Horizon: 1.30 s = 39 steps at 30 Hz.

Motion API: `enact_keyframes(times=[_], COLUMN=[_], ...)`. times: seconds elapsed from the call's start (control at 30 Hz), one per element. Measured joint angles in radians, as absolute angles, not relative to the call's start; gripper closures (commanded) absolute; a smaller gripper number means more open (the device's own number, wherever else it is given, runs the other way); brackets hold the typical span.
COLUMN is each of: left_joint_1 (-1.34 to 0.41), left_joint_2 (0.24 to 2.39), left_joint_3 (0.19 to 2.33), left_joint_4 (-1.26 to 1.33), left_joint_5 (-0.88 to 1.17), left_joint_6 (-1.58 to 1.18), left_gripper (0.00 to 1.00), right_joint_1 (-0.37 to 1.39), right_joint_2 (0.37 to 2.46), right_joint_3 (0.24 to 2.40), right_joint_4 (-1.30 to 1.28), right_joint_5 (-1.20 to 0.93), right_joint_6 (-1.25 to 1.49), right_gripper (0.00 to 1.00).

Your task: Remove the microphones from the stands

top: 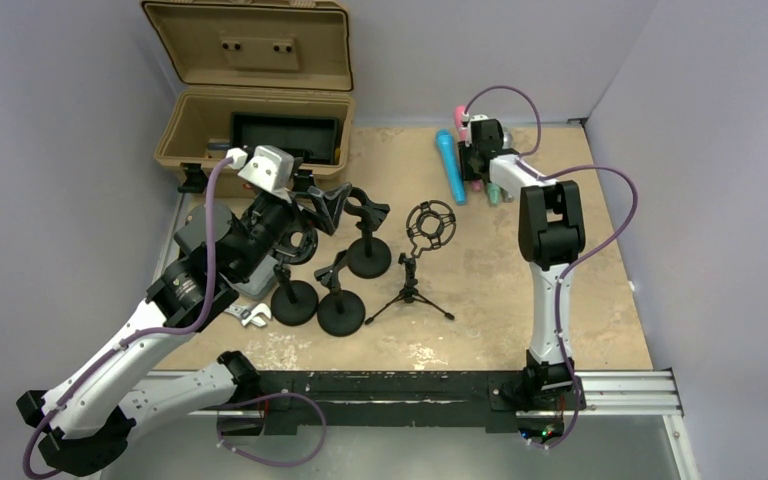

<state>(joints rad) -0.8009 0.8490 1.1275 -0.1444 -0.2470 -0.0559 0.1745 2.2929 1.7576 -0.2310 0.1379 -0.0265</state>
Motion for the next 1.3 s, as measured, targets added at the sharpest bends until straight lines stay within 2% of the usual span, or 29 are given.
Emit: enact_keyframes(times=[0.13, 0.23, 0.63, 0.87, 1.0, 1.17, 1.3], left_joint_1=[-0.801, -0.801, -0.801, -0.801, -0.802, -0.807, -0.812], left_joint_2=[0.849, 0.849, 0.849, 0.851, 0.855, 0.854, 0.844], left_joint_3=[1.127, 1.127, 1.127, 1.127, 1.128, 1.127, 1.127], left_joint_4=[-0.144, -0.144, -0.145, -0.145, -0.146, -0.147, -0.147], left_joint_5=[-0.247, -0.247, -0.247, -0.247, -0.247, -0.247, -0.248], left_joint_6=[-0.056, -0.056, -0.056, -0.057, -0.059, -0.059, -0.059], left_gripper=[0.04, 0.04, 0.04, 0.05, 0.05, 0.05, 0.05], right_joint_1=[0.174, 0.174, 0.174, 0.174, 0.174, 0.177, 0.178], right_joint_2=[2.293, 2.293, 2.288, 2.18, 1.98, 1.477, 1.037], right_joint_3=[1.757, 1.758, 1.806, 1.821, 1.762, 1.478, 1.307], right_joint_4=[-0.231, -0.231, -0.262, -0.342, -0.356, -0.243, -0.093], right_joint_5=[0.13, 0.123, 0.106, 0.113, 0.118, 0.077, 0.038], right_joint_6=[-0.026, -0.024, -0.019, 0.008, 0.039, 0.078, 0.109], right_gripper=[0.64, 0.61, 0.6, 0.6, 0.54, 0.41, 0.2])
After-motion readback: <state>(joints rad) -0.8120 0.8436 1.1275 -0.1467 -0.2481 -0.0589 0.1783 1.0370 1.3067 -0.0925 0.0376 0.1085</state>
